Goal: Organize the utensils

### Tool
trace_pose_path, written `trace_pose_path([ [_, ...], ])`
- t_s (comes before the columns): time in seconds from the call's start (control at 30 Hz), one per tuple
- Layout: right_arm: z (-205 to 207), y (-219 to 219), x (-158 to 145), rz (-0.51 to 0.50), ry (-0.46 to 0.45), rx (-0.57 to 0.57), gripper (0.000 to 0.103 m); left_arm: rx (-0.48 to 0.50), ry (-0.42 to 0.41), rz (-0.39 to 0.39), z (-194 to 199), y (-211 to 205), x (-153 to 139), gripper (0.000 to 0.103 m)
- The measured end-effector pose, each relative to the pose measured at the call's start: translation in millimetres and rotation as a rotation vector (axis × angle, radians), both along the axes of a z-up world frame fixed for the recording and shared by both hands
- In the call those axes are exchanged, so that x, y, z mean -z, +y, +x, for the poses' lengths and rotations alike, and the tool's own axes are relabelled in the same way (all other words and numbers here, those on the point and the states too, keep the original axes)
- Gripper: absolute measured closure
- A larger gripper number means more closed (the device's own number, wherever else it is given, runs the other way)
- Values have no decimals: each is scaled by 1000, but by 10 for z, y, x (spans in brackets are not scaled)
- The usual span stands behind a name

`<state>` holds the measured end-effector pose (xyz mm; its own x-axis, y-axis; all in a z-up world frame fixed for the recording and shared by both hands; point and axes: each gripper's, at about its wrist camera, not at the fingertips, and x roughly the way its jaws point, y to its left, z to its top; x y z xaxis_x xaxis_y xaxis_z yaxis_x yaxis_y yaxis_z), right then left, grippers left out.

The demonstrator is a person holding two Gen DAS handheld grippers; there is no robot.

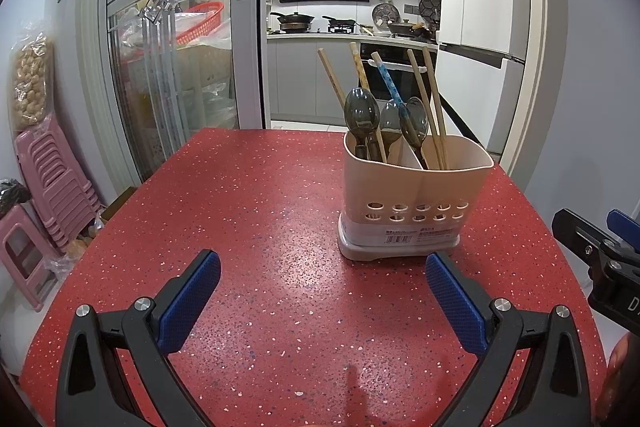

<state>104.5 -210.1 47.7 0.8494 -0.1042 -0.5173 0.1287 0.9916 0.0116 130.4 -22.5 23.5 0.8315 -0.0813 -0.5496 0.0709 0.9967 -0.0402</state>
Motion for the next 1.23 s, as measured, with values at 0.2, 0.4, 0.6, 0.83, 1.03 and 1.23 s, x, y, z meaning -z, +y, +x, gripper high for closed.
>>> trace_pose_path([
  [0.2,-1,1,0,0,-1,0,0,-4,2,0,2,3,-6,0],
  [0.4,-1,-2,-1,0,0,0,0,-4,3,2,11,0,-1,0],
  [0.6,-1,3,-1,1,0,1,0,-1,5,3,13,-5,1,0],
  [0.83,-3,3,-3,2,2,0,0,4,11,-8,15,-10,6,0],
  [1.03,-11,9,-1,4,3,1,0,9,10,-15,11,-5,3,0],
  [1.23,-11,3,0,5,3,2,0,6,12,-13,15,-9,7,0],
])
